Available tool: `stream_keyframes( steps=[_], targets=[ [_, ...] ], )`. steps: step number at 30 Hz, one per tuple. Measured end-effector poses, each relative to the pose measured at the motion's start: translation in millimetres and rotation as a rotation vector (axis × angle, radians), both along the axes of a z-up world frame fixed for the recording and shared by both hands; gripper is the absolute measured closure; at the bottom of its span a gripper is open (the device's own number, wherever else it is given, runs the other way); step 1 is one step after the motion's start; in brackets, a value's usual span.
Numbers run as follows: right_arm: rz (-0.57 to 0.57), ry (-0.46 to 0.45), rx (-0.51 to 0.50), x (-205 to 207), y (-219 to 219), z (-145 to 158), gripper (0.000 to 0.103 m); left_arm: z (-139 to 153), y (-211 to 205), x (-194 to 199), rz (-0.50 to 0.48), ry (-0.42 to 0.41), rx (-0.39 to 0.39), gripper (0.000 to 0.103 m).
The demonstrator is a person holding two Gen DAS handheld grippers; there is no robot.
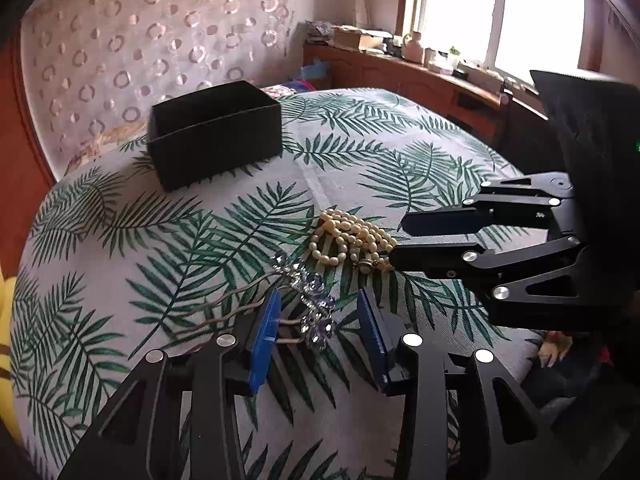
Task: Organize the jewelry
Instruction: 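Close the left tool on the silver hair comb while the right tool grips the pearl necklace, then lift the hair comb and pearl necklace and carry both over the black box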
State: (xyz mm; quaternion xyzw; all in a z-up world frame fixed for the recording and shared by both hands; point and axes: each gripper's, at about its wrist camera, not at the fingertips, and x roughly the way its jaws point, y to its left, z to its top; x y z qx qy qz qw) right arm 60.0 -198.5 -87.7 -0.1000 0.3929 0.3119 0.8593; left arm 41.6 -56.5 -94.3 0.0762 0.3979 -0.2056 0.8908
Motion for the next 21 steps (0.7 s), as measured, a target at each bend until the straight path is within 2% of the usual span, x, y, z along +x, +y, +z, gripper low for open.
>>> stream_keyframes(
  steps=[4, 5, 7, 21],
  targets=[
    [-0.008, -0.006, 0.003, -0.1, -5.8, 2.2, 0.071, -4.9, -6.7, 4.7, -0.004, -0.019, 0.056, 0.064],
    [-0.010, -0.008, 0.004, -0.2, -6.9, 2.8, 0.071, -5.4, -8.0, 4.7, -0.005, -0.025, 0.073, 0.067],
    [-0.012, -0.009, 0.005, -0.1, -8.3, 3.0, 0.071, -6.4, -6.8, 4.1, -0.005, -0.030, 0.096, 0.079],
    [0.053, -0.005, -0.032, -2.1, 16.7, -1.9, 0.071, 8.9, 32.4, -3.7, 0.043, -0.045, 0.018, 0.083]
  ],
)
